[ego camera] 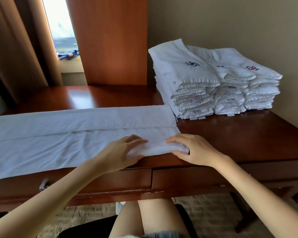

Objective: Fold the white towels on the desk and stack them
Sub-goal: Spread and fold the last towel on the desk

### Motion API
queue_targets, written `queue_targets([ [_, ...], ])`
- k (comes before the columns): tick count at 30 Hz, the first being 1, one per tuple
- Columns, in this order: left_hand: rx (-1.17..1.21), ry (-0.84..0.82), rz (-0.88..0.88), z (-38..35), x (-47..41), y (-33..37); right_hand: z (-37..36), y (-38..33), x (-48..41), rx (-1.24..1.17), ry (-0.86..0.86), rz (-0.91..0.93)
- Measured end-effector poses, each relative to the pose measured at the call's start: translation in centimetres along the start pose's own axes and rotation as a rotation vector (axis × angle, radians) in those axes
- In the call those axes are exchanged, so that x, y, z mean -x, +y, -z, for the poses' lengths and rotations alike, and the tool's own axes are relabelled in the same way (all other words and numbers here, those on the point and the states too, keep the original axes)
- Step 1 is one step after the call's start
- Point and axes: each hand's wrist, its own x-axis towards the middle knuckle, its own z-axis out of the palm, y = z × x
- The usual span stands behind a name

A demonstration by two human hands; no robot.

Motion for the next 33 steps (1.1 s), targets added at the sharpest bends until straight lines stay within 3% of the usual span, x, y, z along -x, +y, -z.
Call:
queue_targets([
  [6, -0.168, 0.109, -0.011, 1.6, 2.5, -1.0, 0.4, 1.0, 0.3, 0.014, -0.015, -0.078],
  [11, -0.108, 0.375, 0.366, 3.6, 2.6, -3.0, 0.0, 1.3, -2.0, -0.281, 0.128, -0.141],
  [15, -0.136, 0.486, 0.481, 5.7, 0.6, -4.9, -0.2, 1.0, -5.5, -0.480, 0.342, -0.211],
  [17, -0.132, 0.473, 0.505, 6.7, -1.2, -6.3, 0.2, 1.0, -7.9, -0.381, 0.415, -0.223],
  [19, -0.081, 0.433, 0.514, 7.6, -3.5, -8.4, 0.6, 1.1, -10.4, -0.064, 0.414, -0.259],
  [23, 0.089, 0.167, 0.534, 8.4, -8.7, -13.8, 0.0, 1.5, -14.4, 0.510, 0.196, -0.393],
  [27, 0.187, -0.125, 0.606, 6.4, -11.6, -17.0, -2.0, 2.5, -15.3, 0.505, 0.048, -0.431],
  [30, 0.294, -0.117, 0.632, 5.1, -11.7, -18.5, -2.0, 3.0, -15.4, 0.426, 0.098, -0.390],
  [33, 0.438, -0.058, 0.620, 4.9, -11.4, -19.3, -1.3, 2.0, -15.8, 0.437, 0.212, -0.129],
])
